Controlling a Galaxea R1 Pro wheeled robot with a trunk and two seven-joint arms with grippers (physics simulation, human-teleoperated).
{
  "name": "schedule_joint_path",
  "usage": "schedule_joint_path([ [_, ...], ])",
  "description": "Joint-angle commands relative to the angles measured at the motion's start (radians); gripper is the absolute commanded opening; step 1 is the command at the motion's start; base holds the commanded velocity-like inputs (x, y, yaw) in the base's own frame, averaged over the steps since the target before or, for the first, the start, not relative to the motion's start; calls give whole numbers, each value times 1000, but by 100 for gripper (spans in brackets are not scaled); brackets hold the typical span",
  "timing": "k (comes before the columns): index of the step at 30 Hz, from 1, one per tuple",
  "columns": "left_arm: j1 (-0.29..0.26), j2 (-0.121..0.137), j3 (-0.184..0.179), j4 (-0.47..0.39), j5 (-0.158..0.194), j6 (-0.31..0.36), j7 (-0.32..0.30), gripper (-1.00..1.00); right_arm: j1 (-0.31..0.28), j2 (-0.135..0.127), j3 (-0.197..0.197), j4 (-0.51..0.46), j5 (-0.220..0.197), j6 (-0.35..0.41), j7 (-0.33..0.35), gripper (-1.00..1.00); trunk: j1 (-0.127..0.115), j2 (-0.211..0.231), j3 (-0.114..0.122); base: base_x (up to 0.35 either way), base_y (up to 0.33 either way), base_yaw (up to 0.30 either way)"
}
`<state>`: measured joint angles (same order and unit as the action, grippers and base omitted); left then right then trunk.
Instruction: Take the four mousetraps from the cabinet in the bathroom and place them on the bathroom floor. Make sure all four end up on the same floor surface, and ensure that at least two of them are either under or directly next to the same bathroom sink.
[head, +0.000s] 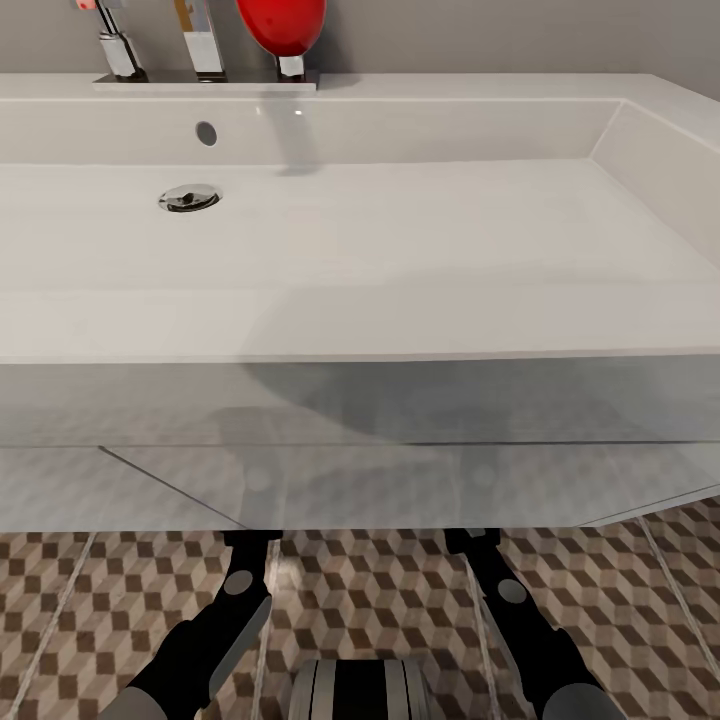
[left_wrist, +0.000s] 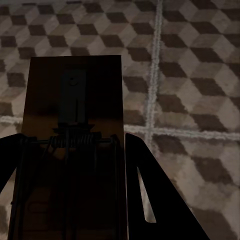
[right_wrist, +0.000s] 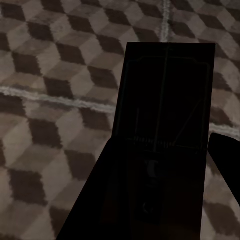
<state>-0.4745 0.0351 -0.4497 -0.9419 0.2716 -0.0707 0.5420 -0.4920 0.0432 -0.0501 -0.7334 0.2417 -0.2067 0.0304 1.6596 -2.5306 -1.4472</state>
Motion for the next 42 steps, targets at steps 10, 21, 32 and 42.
schedule_joint_path([
  [10,-1,0,-6,3,8,-6,9,-100,0,1,-6,3,8,-3,3,-100,0,0,-1,0,0,0],
  [21,-1,-3,-4,3,14,-7,26,-100,0,1,-7,4,8,-2,8,-100,0,0,-1,0,0,0],
  [32,-1,4,-1,13,15,-8,31,-100,0,1,-8,26,1,0,11,-100,0,0,-1,0,0,0],
  [42,-1,9,4,48,18,-6,30,-100,0,1,-7,40,1,0,11,-100,0,0,-1,0,0,0],
])
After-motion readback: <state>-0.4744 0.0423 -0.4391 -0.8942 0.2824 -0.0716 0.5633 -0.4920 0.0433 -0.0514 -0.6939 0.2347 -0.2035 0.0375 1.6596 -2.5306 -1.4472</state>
